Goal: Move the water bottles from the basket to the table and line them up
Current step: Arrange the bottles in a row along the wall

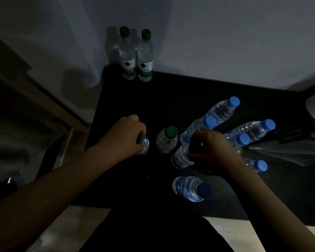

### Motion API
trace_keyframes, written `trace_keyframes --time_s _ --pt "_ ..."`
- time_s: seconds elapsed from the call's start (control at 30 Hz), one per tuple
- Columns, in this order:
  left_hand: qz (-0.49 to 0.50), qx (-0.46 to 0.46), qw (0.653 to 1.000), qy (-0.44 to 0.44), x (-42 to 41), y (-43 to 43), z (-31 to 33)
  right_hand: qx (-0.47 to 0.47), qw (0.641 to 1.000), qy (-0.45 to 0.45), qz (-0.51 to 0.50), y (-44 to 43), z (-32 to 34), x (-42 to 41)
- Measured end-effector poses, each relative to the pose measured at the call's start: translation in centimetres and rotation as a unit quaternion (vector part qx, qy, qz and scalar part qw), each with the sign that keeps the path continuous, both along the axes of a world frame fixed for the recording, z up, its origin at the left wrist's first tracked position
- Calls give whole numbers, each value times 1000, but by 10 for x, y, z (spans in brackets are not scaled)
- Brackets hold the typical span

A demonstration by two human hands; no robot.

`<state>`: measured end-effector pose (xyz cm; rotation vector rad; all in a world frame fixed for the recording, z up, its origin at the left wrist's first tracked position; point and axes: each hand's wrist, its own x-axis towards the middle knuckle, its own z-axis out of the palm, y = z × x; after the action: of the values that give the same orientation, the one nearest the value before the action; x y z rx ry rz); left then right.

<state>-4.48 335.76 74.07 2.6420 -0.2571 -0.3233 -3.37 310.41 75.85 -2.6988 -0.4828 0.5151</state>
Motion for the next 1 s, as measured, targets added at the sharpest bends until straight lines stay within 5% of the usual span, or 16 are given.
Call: trace_keyframes --time_s 0.73,1.0 --pt "-15 -41 999 9 15 20 29 70 990 -99 -76 7 147 28" --pt "5 -90 991 -101 40 29 91 83 980 -174 -42 20 183 53"
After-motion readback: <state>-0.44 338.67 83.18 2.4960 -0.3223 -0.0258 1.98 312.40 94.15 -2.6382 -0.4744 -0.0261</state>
